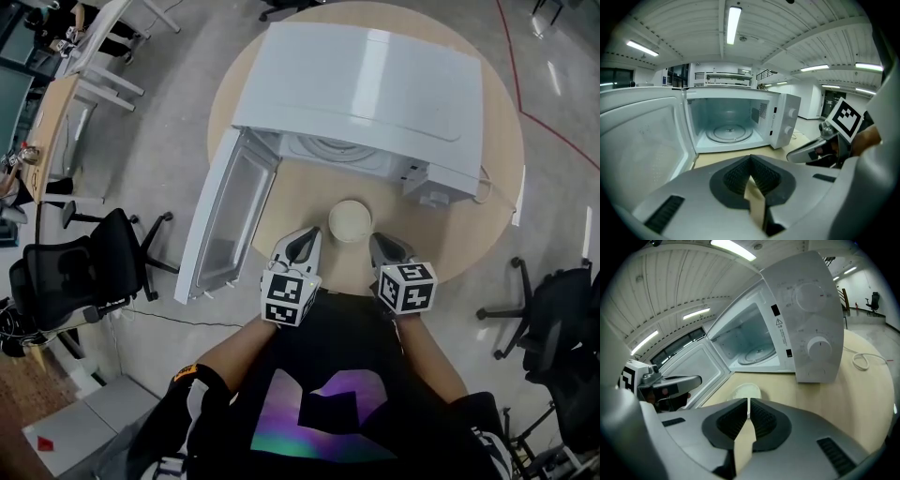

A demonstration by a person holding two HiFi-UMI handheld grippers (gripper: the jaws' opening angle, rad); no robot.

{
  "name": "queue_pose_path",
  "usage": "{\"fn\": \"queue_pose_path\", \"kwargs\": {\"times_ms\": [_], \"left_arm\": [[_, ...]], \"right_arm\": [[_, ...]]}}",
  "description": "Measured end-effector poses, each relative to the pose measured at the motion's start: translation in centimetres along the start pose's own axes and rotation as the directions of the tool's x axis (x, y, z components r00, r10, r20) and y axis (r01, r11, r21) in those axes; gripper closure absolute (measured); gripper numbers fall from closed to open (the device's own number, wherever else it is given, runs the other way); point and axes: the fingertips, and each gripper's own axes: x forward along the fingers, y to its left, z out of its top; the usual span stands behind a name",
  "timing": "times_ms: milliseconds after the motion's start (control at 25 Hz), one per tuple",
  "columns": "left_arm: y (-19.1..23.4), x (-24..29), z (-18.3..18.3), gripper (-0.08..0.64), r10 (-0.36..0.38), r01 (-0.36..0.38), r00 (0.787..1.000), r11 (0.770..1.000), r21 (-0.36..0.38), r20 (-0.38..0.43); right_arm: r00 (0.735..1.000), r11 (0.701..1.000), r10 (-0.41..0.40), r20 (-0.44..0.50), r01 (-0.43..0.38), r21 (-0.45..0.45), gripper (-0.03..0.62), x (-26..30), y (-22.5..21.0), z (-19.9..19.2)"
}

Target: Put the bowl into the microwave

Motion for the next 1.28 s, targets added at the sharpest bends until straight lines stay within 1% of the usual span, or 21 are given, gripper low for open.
{"fn": "queue_pose_path", "kwargs": {"times_ms": [200, 360, 480, 560, 600, 680, 840, 960, 1080, 1160, 1280], "left_arm": [[0.6, 0.5, -0.4, 0.514, -0.007, 0.007, 1.000, 1.000, 0.000, -0.021], [1.0, 1.1, -0.6, 0.514, -0.017, 0.017, 0.999, 1.000, 0.002, -0.029], [1.3, 1.5, -0.6, 0.514, -0.027, 0.027, 0.999, 1.000, 0.003, -0.031], [1.5, 1.7, -0.6, 0.514, -0.032, 0.032, 0.999, 0.999, 0.002, -0.032], [1.7, 1.8, -0.6, 0.514, -0.034, 0.034, 0.999, 0.999, 0.001, -0.032], [1.9, 2.0, -0.6, 0.514, -0.035, 0.035, 0.999, 0.999, -0.002, -0.031], [2.4, 2.3, -0.4, 0.514, -0.036, 0.036, 0.999, 0.999, -0.007, -0.027], [2.7, 2.4, -0.2, 0.514, -0.034, 0.034, 0.999, 0.999, -0.010, -0.025], [2.9, 2.3, -0.1, 0.514, -0.030, 0.029, 0.999, 0.999, -0.016, -0.030], [2.9, 2.4, 0.1, 0.514, -0.027, 0.027, 0.999, 1.000, -0.016, -0.028], [3.0, 2.5, 0.5, 0.514, -0.023, 0.022, 0.999, 1.000, -0.014, -0.026]], "right_arm": [[1.000, 0.998, 0.022, -0.014, -0.021, 0.056, 0.575, 0.9, 0.0, -0.5], [0.998, 0.988, 0.054, -0.014, -0.051, 0.147, 0.574, 1.9, -0.2, -0.9], [0.999, 0.979, 0.045, -0.020, -0.041, 0.198, 0.570, 2.5, -0.7, -1.2], [0.998, 0.967, 0.054, -0.020, -0.047, 0.250, 0.520, 3.0, -1.0, -1.4], [0.998, 0.959, 0.062, -0.022, -0.054, 0.279, 0.511, 3.2, -1.1, -1.6], [0.997, 0.945, 0.076, -0.024, -0.065, 0.322, 0.502, 3.6, -1.3, -1.9], [0.995, 0.922, 0.100, -0.017, -0.086, 0.378, 0.499, 4.3, -1.4, -2.1], [0.994, 0.893, 0.111, -0.013, -0.094, 0.439, 0.499, 4.7, -1.7, -2.3], [0.991, 0.854, 0.132, -0.009, -0.109, 0.509, 0.499, 5.1, -2.0, -2.9], [0.987, 0.816, 0.162, 0.011, -0.140, 0.561, 0.499, 5.3, -2.1, -3.0], [0.975, 0.751, 0.211, 0.067, -0.205, 0.627, 0.500, 5.6, -2.1, -2.8]]}}
